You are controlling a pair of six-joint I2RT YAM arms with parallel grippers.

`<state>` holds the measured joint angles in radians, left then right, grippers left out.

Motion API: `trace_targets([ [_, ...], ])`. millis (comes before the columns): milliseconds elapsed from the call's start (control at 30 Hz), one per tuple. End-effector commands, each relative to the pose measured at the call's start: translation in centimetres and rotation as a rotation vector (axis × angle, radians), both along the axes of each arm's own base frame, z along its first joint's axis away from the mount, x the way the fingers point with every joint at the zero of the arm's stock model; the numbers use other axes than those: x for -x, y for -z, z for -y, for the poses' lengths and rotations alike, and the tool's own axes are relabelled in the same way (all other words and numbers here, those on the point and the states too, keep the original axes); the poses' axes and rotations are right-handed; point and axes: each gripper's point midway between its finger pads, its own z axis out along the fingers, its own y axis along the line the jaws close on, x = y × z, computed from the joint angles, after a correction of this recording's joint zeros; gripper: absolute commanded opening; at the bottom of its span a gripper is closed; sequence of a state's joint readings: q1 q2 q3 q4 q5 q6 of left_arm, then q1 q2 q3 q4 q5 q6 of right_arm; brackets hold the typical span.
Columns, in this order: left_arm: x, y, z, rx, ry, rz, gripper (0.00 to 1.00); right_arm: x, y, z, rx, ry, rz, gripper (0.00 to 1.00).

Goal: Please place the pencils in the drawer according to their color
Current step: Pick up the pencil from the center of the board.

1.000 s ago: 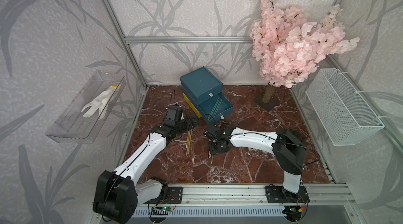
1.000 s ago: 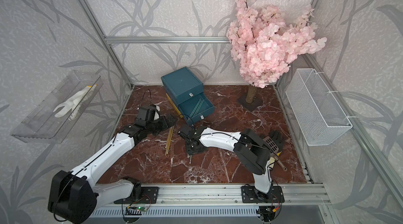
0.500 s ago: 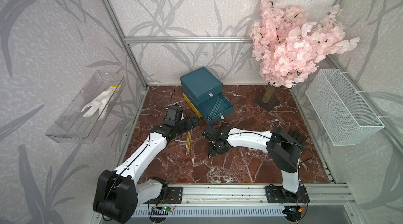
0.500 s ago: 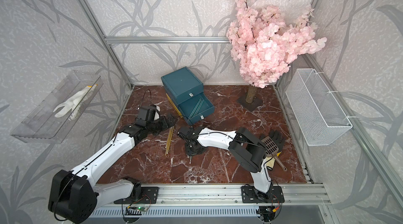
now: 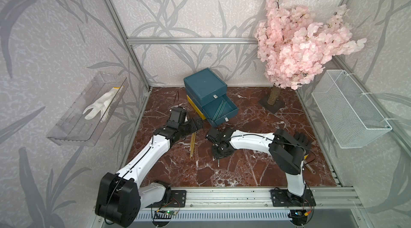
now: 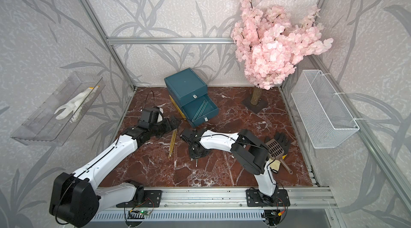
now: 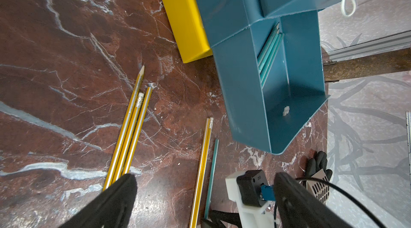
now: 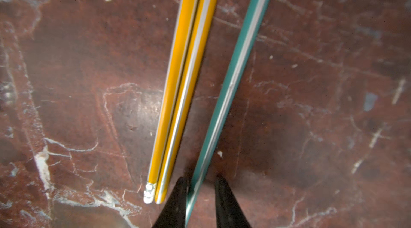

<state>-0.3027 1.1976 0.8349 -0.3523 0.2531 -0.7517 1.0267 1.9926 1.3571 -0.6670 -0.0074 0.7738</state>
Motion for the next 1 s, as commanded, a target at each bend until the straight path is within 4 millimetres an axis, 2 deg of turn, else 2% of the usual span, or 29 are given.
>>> trace_targets([
  [0, 0.0, 0.1, -0.3, -0.016, 0.001, 0.001, 1.00, 0.7, 0.7, 3.6, 0.146, -0.003, 0.004, 0.25],
  [233, -0.2, 0.1, -0.1, -0.008, 0.005, -0.002, 1.00, 0.8, 0.6, 6.0, 0.226, -0.024, 0.026, 0.24],
  [533, -0.4, 0.2, 0.1, -0.003, 0.010, -0.010, 1.00, 0.7, 1.5, 6.2, 0.249, -0.033, 0.018, 0.19],
  [700, -0.4, 0.3, 0.2, 0.000, 0.012, -0.017, 1.00, 1.0, 2.2, 6.8, 0.268, -0.033, 0.006, 0.01],
  [733, -0.4, 0.3, 0.2, 0.001, 0.013, -0.017, 1.00, 1.1, 2.2, 6.8, 0.267, -0.033, 0.005, 0.00],
  [833, -0.5, 0.1, 0.2, -0.002, 0.010, -0.015, 1.00, 1.3, 2.1, 7.0, 0.241, -0.016, -0.008, 0.00],
  [967, -0.8, -0.3, 0.3, -0.001, 0.013, -0.008, 1.00, 1.6, 1.6, 6.3, 0.091, 0.064, -0.056, 0.00],
])
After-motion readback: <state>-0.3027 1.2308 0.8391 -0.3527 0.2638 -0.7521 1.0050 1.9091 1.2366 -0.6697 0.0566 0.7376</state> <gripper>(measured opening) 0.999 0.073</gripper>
